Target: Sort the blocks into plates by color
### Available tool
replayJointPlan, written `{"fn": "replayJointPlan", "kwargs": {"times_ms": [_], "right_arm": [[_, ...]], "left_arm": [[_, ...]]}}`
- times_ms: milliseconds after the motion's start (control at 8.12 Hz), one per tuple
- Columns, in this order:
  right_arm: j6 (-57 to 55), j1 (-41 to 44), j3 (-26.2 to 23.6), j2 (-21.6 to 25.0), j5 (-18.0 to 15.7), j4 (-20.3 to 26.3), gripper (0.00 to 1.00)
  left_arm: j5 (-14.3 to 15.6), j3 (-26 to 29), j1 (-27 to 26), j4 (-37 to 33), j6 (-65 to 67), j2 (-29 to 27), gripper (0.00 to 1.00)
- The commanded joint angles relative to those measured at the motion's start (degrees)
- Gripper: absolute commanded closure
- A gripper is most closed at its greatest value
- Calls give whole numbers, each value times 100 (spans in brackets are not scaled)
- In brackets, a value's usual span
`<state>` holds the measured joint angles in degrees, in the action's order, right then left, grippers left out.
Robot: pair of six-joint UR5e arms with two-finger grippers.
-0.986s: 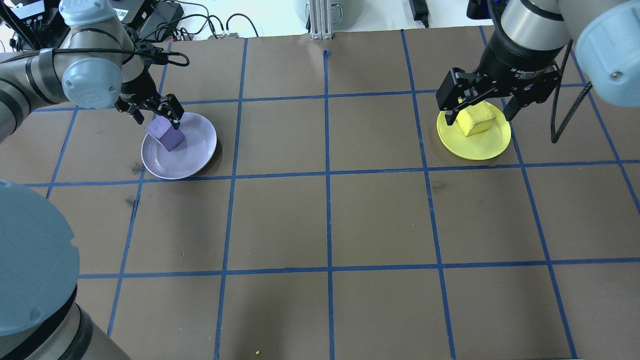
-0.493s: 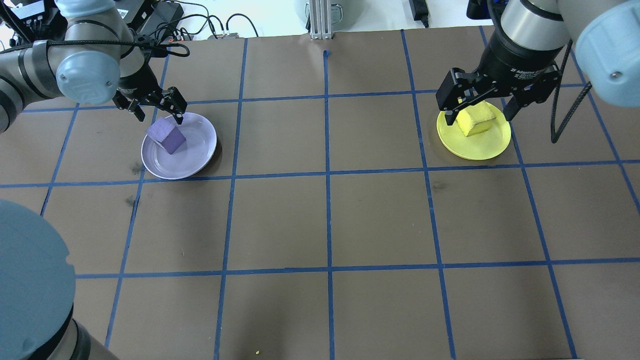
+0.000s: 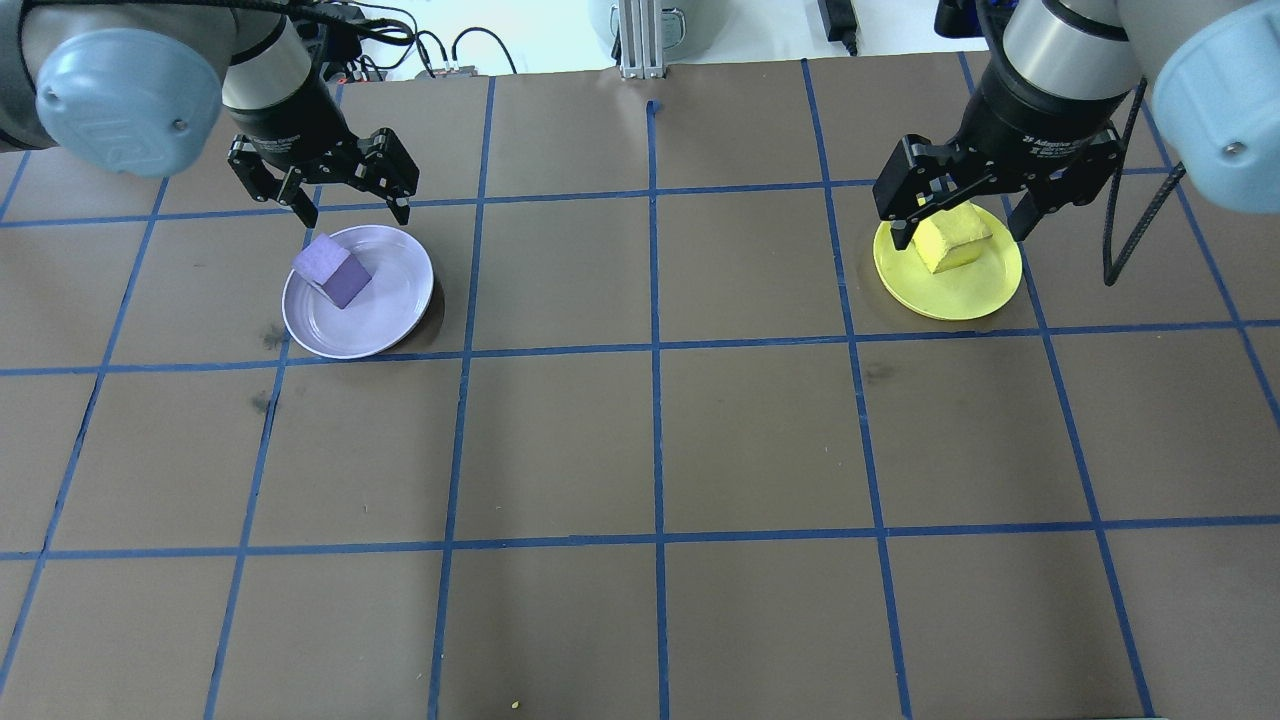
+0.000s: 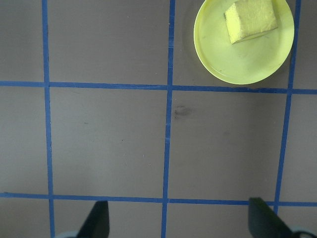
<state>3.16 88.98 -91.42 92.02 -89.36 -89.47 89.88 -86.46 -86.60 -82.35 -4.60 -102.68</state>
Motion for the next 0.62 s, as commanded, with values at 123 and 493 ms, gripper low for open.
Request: {"fn": "replayJointPlan", "kwargs": {"times_ms": [123, 493], "right_arm": [[0, -3, -8, 9, -2, 0, 0], [0, -3, -8, 9, -2, 9, 0]], "left_arm": [[-42, -64, -165, -536, 232, 1302, 0], [-6, -73, -165, -676, 215, 1453, 0]]}}
